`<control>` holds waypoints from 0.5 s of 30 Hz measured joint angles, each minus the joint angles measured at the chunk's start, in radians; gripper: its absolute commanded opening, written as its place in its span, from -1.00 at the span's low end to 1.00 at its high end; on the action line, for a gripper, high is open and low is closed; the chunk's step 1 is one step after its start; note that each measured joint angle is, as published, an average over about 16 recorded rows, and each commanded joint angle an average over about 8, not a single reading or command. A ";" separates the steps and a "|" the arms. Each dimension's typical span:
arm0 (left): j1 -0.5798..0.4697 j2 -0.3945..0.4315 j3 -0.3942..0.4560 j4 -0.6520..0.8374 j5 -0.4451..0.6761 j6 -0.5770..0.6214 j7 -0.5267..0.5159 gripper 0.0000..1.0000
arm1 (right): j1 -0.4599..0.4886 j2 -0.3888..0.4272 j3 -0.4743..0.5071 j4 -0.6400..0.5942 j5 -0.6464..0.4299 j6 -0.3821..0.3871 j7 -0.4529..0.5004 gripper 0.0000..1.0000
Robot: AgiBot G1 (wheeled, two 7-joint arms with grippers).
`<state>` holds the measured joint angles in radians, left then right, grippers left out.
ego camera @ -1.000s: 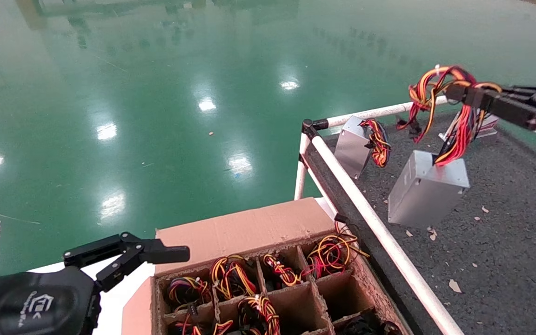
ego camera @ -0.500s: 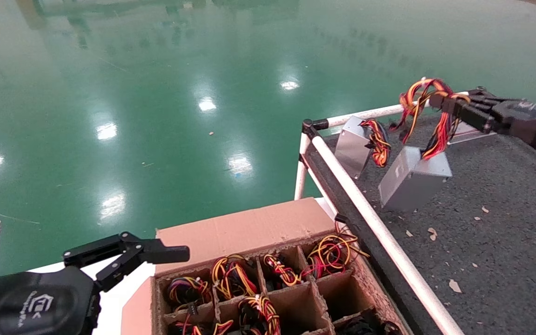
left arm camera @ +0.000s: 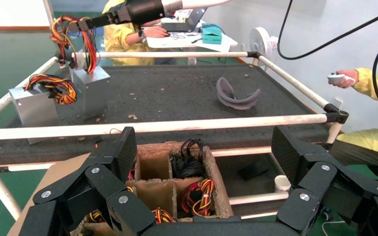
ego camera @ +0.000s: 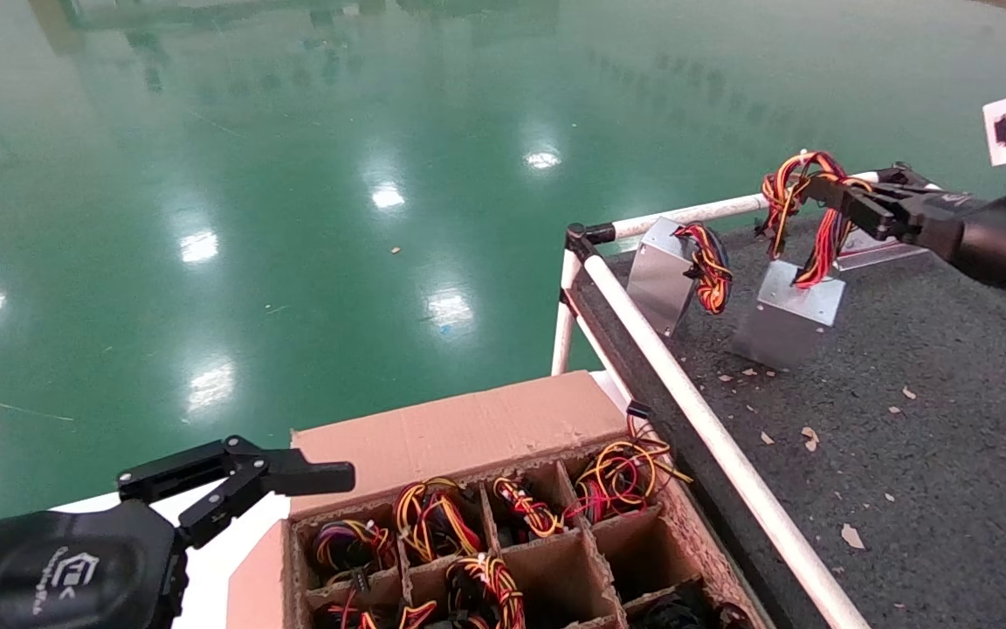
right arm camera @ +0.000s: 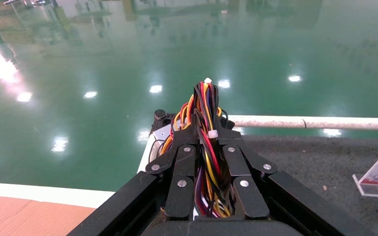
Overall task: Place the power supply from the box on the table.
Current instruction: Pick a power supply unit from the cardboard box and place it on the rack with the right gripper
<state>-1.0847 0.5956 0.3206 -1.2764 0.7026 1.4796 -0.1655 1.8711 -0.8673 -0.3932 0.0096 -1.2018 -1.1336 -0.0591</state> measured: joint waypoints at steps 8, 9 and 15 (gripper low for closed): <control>0.000 0.000 0.000 0.000 0.000 0.000 0.000 1.00 | -0.011 -0.041 0.008 -0.016 0.011 0.060 0.005 -1.00; 0.000 0.000 0.000 0.000 0.000 0.000 0.000 1.00 | -0.012 -0.047 0.010 -0.018 0.014 0.067 0.008 -1.00; 0.000 0.000 0.000 0.000 0.000 0.000 0.000 1.00 | -0.017 -0.077 0.020 -0.029 0.029 0.107 0.032 -1.00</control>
<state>-1.0848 0.5954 0.3210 -1.2764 0.7023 1.4794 -0.1653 1.8543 -0.9446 -0.3733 -0.0194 -1.1732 -1.0262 -0.0271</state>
